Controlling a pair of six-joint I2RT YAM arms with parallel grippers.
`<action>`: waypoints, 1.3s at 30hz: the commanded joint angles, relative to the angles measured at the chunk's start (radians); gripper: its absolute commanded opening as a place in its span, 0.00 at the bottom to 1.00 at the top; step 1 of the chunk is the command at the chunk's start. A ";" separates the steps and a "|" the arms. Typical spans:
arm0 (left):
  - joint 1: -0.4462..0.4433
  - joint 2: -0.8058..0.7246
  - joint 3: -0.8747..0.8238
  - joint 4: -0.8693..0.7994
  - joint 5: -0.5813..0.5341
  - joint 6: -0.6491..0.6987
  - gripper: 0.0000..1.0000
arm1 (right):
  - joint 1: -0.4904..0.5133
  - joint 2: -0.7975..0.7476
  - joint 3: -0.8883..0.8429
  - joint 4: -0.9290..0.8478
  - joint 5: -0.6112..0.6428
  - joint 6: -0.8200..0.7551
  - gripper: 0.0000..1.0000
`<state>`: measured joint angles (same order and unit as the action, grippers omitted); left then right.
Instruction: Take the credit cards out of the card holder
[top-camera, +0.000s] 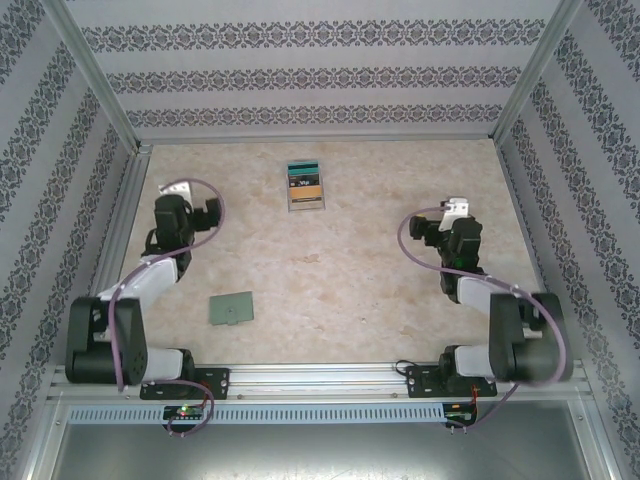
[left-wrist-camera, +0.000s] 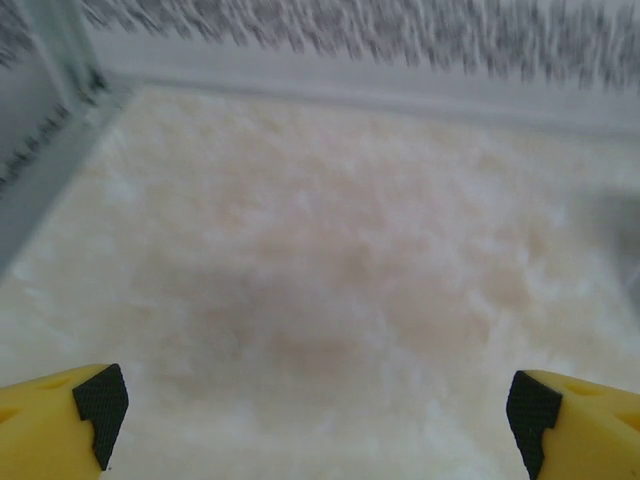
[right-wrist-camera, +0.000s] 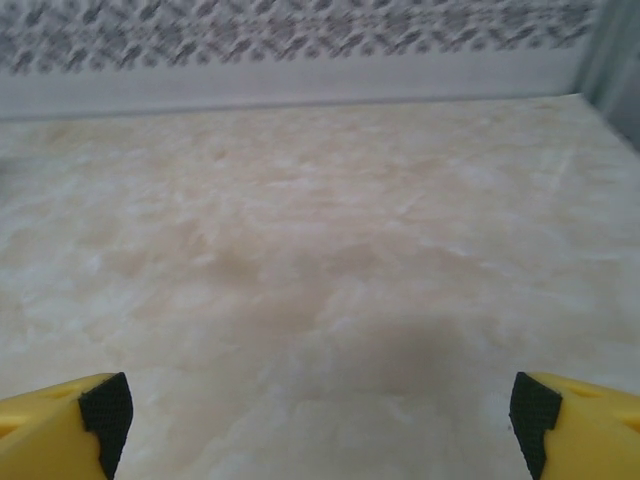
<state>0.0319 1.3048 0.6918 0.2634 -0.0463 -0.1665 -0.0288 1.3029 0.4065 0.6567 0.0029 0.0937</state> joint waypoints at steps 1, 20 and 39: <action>-0.003 -0.085 0.143 -0.485 -0.077 -0.263 0.99 | -0.011 -0.142 0.130 -0.355 0.200 0.248 0.98; -0.038 -0.344 -0.138 -0.972 0.259 -0.682 1.00 | 0.184 -0.308 0.361 -0.849 0.062 0.354 0.98; -0.649 -0.106 -0.213 -0.323 0.234 -0.980 1.00 | 0.403 -0.353 0.335 -0.923 0.169 0.363 0.98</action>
<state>-0.5205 1.0950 0.4370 -0.3271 0.1352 -1.0740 0.3599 0.9688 0.7376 -0.2451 0.1406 0.4465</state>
